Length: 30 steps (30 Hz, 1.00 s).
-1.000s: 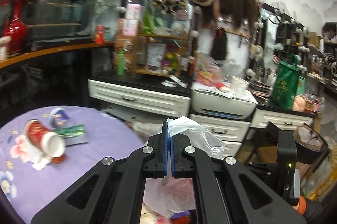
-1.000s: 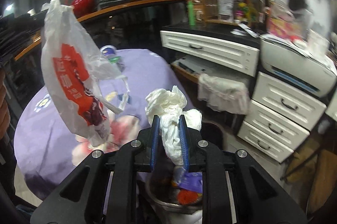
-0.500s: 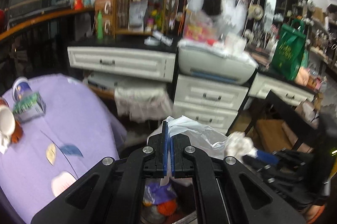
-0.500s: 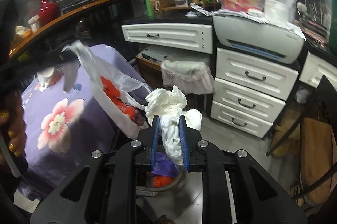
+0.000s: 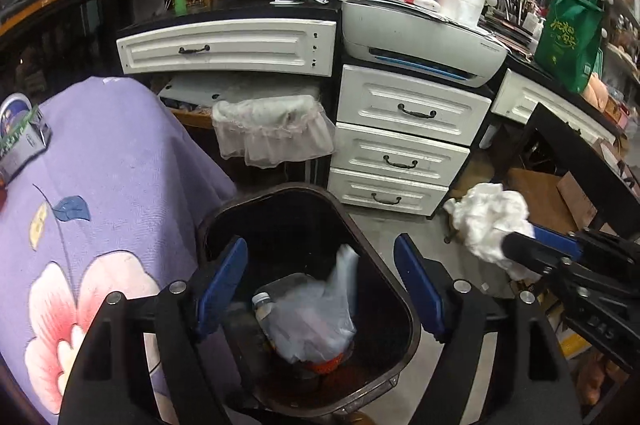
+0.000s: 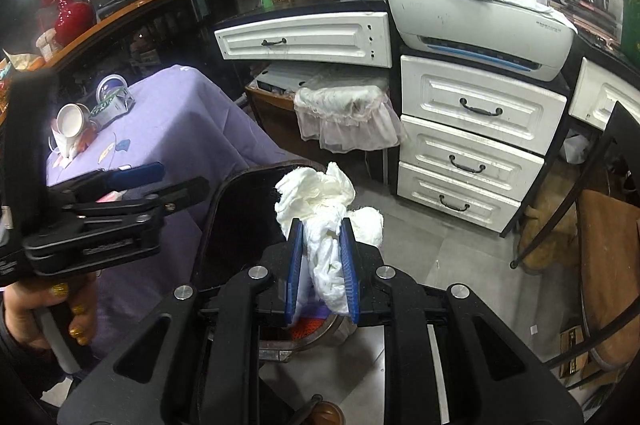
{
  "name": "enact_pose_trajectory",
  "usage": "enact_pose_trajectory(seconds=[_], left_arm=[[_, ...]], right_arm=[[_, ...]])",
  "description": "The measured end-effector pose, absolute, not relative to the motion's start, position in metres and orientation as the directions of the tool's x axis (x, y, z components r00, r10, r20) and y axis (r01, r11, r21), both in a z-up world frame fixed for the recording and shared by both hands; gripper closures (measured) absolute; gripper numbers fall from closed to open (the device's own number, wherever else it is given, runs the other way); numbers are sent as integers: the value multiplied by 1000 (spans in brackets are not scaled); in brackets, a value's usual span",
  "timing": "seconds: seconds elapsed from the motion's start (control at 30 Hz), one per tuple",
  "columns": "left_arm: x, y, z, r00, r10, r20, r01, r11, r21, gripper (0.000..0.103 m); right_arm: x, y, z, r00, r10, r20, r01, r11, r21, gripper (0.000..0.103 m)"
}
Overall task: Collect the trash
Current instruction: 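Open the right gripper to drop the tissue into the bin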
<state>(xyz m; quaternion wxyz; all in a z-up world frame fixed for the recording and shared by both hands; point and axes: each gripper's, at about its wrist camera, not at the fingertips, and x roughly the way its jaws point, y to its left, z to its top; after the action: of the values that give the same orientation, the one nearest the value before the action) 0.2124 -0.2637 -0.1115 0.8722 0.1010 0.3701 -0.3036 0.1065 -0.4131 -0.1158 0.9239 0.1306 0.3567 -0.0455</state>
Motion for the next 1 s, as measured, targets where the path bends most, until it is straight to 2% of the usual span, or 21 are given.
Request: enact_pose_trajectory(seconds=[0.2,0.37,0.53,0.93,1.0], left_arm=[[202,-251,-89,587,-475,-656,601,798,-40,21],[195,-241,-79,627,-442,-641,580,814,6,19],[196,-220,-75,638,-419,-646,538,843,-15,18],[191,-168,-65,691,-353,-631,446,895,-12,13],[191,-162,-64,698,-345,-628,436,900,-10,12]], right_arm=[[115,-403,-121,736,47,-675,148,962,229,83],[130,-386,-128,723,116,-681,98,959,267,83],[152,-362,-140,694,166,-701,46,961,273,83],[190,-347,-187,615,176,-769,66,960,273,83],[193,-346,-193,604,178,-776,67,960,272,79]])
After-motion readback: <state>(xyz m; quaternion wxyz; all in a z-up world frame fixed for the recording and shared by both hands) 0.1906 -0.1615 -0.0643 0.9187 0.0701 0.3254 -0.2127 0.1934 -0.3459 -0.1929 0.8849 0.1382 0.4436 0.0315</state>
